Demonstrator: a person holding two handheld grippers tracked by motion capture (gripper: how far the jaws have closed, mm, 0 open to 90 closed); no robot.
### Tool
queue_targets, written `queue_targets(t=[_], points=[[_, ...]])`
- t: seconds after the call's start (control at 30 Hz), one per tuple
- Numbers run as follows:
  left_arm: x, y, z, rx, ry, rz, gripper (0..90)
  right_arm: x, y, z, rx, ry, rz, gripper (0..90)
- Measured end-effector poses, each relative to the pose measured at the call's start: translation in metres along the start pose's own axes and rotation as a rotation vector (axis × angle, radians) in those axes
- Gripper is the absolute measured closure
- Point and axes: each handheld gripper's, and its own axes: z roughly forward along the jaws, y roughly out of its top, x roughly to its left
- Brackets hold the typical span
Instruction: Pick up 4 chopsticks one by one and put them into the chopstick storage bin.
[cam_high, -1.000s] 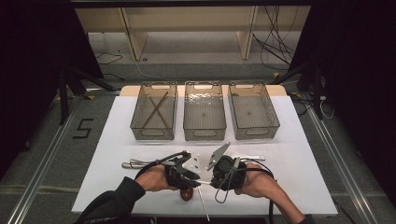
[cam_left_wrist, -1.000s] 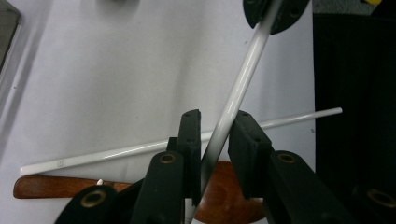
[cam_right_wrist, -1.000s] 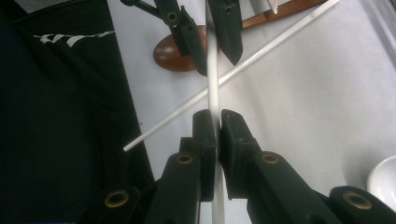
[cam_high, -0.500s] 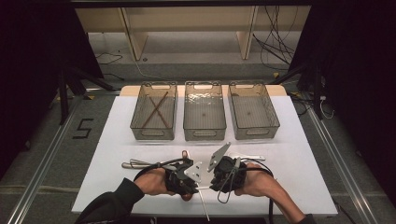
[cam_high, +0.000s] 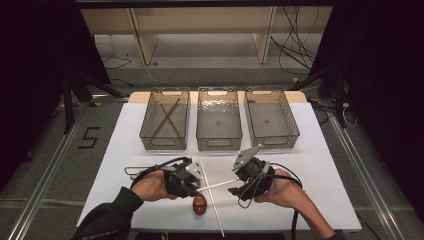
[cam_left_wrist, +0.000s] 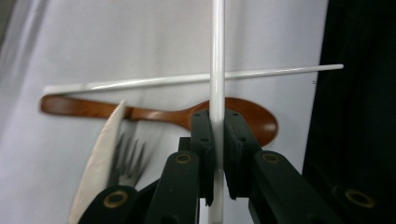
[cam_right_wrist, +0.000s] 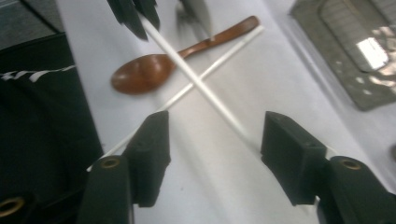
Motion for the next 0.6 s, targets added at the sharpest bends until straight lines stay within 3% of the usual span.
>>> queue_targets(t=[0.2,0.37,0.6], points=[[0.016,-0.009,-0.013,-0.01,0.054,-0.074,83.3,-0.005,-0.005,0.0,-0.007,-0.063,0.081,33.8],[0.027,-0.016,-0.023,-0.018,0.097,-0.139,83.3,-0.007,-0.01,0.005,-0.002,-0.072,0.158,30.5],[0.043,-0.023,-0.037,-0.027,0.142,-0.208,83.3,-0.006,-0.019,0.013,0.016,-0.072,0.189,29.4]])
